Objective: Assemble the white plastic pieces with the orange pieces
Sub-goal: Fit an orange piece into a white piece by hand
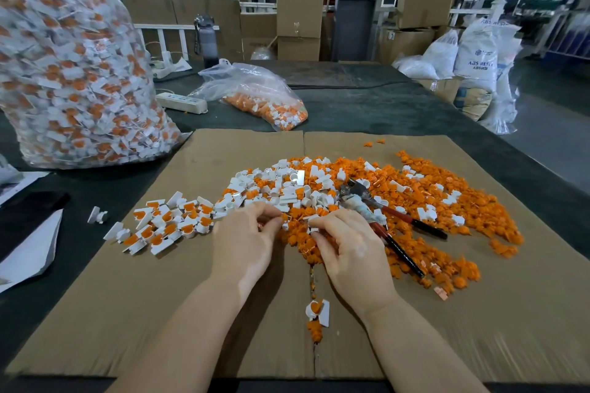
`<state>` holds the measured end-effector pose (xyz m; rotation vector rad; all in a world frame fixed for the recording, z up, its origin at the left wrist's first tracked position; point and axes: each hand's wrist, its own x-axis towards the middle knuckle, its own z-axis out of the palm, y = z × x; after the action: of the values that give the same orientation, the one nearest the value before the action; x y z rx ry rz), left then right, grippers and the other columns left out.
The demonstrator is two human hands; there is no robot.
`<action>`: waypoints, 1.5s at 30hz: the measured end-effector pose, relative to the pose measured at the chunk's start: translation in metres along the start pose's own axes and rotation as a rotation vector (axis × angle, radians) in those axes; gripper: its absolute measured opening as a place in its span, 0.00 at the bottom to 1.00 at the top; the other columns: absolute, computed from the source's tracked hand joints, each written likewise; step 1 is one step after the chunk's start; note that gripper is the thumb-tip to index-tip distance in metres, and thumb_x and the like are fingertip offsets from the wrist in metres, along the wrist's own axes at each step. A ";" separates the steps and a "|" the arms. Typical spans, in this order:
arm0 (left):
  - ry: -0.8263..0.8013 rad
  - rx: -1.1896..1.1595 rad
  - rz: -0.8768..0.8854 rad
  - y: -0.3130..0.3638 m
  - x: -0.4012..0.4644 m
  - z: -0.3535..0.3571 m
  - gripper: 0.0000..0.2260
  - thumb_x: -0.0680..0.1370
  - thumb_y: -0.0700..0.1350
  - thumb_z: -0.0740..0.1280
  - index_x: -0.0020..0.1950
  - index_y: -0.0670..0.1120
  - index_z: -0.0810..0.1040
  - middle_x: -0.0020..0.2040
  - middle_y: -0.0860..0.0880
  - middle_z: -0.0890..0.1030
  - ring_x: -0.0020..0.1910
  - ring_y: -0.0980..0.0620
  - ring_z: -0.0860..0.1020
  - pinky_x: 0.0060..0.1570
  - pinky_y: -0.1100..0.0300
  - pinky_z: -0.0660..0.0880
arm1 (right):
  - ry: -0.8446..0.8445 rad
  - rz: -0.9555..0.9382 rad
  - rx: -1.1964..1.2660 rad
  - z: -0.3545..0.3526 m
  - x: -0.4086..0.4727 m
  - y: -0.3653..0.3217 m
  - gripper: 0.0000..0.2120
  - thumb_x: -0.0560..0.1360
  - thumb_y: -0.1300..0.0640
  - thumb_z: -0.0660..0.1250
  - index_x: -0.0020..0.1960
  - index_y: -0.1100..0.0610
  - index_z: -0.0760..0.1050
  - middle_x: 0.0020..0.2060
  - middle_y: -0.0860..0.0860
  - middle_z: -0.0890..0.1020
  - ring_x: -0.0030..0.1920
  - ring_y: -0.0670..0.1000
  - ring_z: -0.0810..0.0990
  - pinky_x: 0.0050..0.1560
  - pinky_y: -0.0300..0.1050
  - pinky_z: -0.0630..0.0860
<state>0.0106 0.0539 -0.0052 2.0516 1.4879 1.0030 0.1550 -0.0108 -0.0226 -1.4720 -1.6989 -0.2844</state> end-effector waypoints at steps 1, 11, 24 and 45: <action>-0.038 -0.087 -0.022 0.005 -0.002 0.001 0.04 0.76 0.46 0.68 0.49 0.53 0.81 0.41 0.59 0.78 0.43 0.60 0.76 0.45 0.67 0.71 | -0.009 -0.005 0.000 0.000 0.000 -0.001 0.08 0.71 0.63 0.72 0.50 0.60 0.81 0.44 0.52 0.82 0.47 0.51 0.80 0.52 0.44 0.77; -0.223 -0.502 -0.210 0.016 -0.012 0.009 0.06 0.76 0.43 0.69 0.45 0.54 0.83 0.42 0.57 0.82 0.42 0.62 0.79 0.33 0.75 0.70 | -0.034 -0.024 -0.067 -0.002 -0.001 -0.003 0.07 0.70 0.61 0.73 0.48 0.60 0.80 0.40 0.53 0.82 0.42 0.52 0.81 0.43 0.48 0.80; -0.038 0.093 -0.020 -0.005 0.009 0.003 0.13 0.78 0.41 0.65 0.63 0.48 0.78 0.57 0.49 0.78 0.53 0.55 0.74 0.53 0.66 0.66 | 0.090 0.083 0.029 0.000 0.000 0.002 0.04 0.69 0.65 0.73 0.44 0.60 0.83 0.37 0.50 0.83 0.39 0.46 0.81 0.44 0.37 0.78; -0.136 -0.652 -0.146 0.014 -0.011 0.027 0.05 0.76 0.39 0.68 0.51 0.46 0.78 0.39 0.50 0.82 0.36 0.59 0.80 0.39 0.69 0.76 | 0.064 0.245 0.099 -0.002 0.000 0.002 0.02 0.74 0.61 0.68 0.43 0.59 0.77 0.38 0.49 0.79 0.41 0.45 0.75 0.43 0.29 0.69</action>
<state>0.0377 0.0414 -0.0167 1.4904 1.0373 1.0828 0.1573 -0.0117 -0.0219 -1.5612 -1.4431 -0.1119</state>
